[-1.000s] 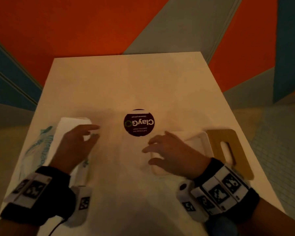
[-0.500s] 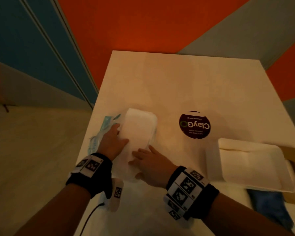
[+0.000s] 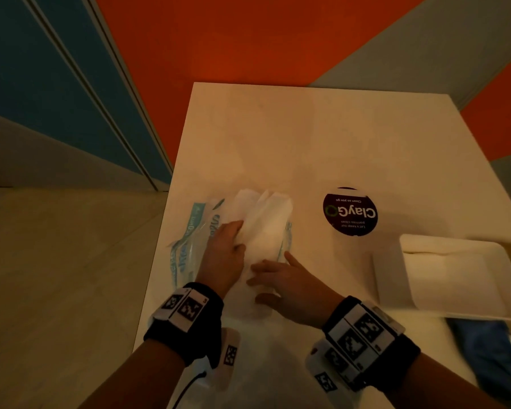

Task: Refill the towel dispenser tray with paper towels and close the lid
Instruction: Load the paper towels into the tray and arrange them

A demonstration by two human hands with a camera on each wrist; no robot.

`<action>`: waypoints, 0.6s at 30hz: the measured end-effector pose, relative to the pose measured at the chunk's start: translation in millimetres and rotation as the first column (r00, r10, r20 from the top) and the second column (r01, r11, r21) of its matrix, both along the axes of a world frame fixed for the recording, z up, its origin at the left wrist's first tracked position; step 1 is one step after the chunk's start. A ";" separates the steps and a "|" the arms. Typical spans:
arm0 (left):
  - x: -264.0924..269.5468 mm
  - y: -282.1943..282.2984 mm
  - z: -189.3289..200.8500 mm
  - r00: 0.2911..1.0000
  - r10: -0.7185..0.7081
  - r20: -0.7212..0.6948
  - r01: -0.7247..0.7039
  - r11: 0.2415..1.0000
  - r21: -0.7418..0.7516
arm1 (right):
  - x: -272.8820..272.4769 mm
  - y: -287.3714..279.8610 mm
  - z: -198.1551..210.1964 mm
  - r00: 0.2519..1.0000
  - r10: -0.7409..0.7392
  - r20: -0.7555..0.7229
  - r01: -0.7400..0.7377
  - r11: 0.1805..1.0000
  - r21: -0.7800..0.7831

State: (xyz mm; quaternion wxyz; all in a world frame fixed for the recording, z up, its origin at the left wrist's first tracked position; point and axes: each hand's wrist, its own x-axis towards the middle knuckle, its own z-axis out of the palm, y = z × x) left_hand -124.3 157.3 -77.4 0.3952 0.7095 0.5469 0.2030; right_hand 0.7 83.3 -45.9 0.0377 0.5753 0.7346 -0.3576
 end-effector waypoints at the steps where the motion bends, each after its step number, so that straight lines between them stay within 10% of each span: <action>1: 0.2 -2.9 -1.3 1.000 -0.012 -0.001 0.012 1.000 -0.004 | -1.1 0.0 -1.4 1.000 -0.008 0.003 0.008 1.000 0.009; 8: 4.0 -14.9 -5.3 0.986 -0.147 -0.078 0.153 0.985 0.074 | -4.3 -3.5 -12.2 0.999 -0.037 -0.017 0.038 0.997 0.073; 13: 0.8 5.1 2.3 0.997 0.046 0.069 -0.040 0.996 -0.083 | -3.4 -2.9 -10.6 0.991 -0.104 -0.085 0.111 0.990 0.089; 16: -9.8 20.4 14.3 0.939 0.224 0.260 -0.163 0.958 -0.236 | -1.2 -1.7 -7.3 0.847 -0.342 -0.408 0.471 0.838 0.275; 18: -18.7 23.6 21.9 0.888 0.280 0.366 -0.168 0.936 -0.310 | 3.3 6.0 -0.5 0.615 -0.526 -0.587 0.735 0.652 0.187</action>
